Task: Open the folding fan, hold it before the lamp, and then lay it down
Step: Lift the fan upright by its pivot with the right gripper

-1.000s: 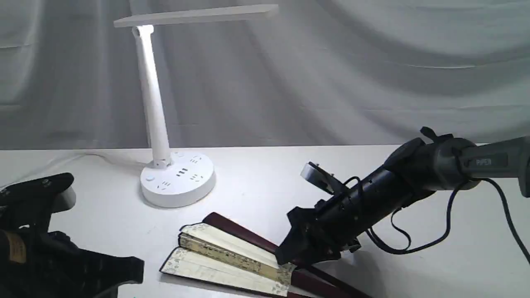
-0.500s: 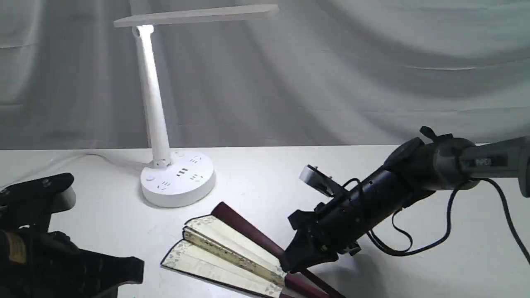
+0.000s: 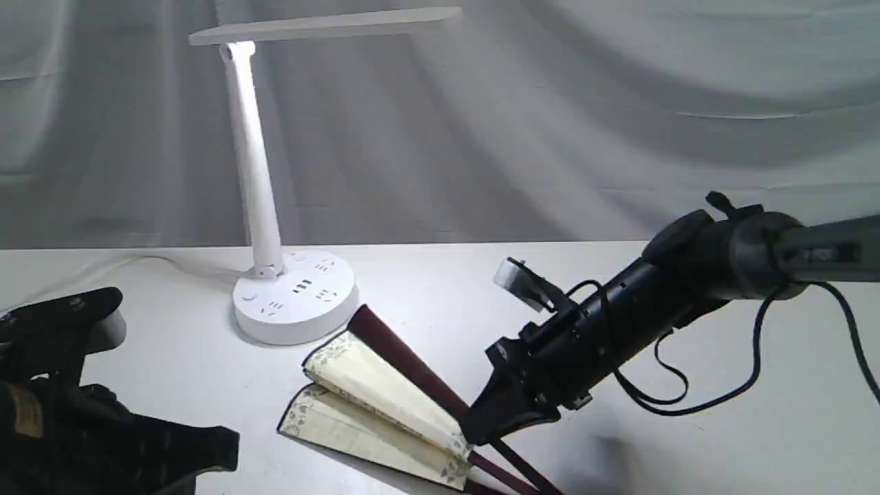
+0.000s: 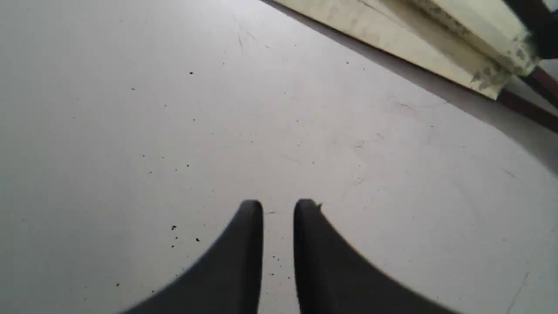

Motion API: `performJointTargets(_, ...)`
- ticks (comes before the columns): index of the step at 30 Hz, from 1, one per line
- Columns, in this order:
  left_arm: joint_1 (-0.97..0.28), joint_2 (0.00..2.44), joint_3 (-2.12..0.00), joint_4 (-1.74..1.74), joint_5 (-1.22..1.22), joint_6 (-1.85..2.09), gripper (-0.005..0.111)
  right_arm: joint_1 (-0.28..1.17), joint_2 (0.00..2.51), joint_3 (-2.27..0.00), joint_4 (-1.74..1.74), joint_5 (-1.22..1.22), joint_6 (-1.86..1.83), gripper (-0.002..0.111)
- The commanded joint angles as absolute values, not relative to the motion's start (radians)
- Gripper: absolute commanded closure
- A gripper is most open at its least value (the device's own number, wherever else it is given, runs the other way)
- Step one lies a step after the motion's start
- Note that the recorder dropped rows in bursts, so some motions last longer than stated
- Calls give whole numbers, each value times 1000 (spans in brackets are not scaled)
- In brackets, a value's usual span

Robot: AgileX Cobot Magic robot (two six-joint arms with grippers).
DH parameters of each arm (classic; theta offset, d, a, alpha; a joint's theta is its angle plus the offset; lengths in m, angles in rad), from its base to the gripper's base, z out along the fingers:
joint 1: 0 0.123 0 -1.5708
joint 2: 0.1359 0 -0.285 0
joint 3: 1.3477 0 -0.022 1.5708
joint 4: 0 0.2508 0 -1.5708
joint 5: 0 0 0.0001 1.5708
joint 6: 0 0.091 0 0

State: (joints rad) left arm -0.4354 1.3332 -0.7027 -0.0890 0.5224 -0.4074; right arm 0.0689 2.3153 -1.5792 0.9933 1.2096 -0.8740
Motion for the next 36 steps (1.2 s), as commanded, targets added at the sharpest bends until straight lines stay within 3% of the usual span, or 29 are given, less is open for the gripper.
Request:
performJointTargets(1, -442, 1332, -709, -94, 515, -410, 94, 64, 2248, -1585, 1006, 1221, -885, 108)
performJointTargets(12, -445, 1332, -709, -211, 359, -125, 92, -49, 2118, -1504, 1070, 1221, -812, 108)
performJointTargets(17, -538, 1332, -709, -203, 207, -66, 80, -99, 2060, -1414, 1090, 1221, -837, 108)
performJointTargets(24, -621, 1337, -722, -114, 64, -66, 80, -163, 1990, -1327, 1128, 1221, -877, 108)
performJointTargets(36, -621, 1355, -647, 0, -418, -106, 80, -188, 1959, -1299, 1215, 1221, -932, 108)
